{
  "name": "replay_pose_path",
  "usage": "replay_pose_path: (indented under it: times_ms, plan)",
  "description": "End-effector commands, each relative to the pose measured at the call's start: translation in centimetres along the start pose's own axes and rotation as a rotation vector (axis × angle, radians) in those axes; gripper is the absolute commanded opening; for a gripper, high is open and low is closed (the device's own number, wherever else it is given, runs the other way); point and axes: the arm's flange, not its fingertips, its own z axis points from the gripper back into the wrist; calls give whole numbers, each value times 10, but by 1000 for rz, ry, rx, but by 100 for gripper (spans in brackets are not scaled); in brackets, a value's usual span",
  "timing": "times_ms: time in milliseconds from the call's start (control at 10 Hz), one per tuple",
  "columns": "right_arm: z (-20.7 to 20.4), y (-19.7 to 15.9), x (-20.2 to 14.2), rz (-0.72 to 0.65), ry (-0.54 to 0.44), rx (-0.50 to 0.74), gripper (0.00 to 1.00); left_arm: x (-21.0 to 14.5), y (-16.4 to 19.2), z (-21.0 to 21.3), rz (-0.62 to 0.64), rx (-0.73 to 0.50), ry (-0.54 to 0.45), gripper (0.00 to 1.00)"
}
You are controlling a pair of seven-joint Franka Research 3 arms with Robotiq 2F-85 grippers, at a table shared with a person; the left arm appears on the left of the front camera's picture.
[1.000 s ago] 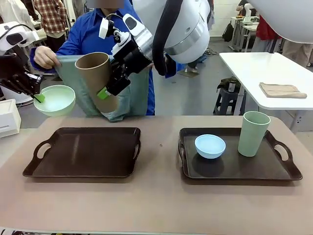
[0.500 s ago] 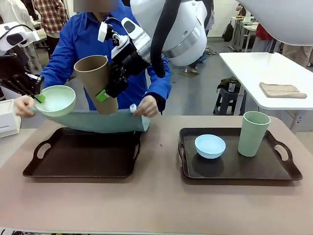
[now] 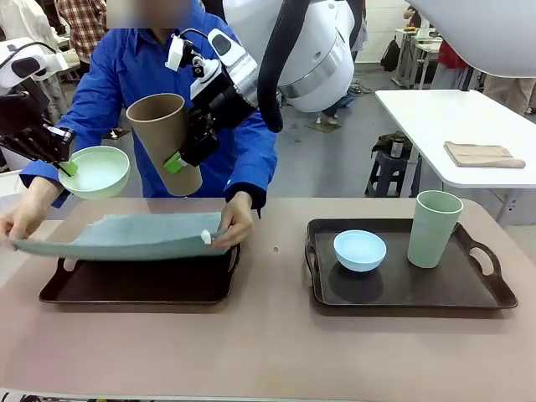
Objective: Set up a tray with a mat and arrange the tableware.
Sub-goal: Place the Picnic Bowl and Reusable plastic cup back onto the Handle tray in front of the human's position.
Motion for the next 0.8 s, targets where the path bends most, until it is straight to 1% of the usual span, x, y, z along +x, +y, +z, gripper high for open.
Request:
replay_pose_path:
  times_ms: [0, 700]
  plan:
    - [0, 0, 0, 1, 0, 8, 0, 0, 1, 0, -7, -14, -4, 0]
    - [0, 0, 0, 1, 0, 8, 0, 0, 1, 0, -7, -14, -4, 0]
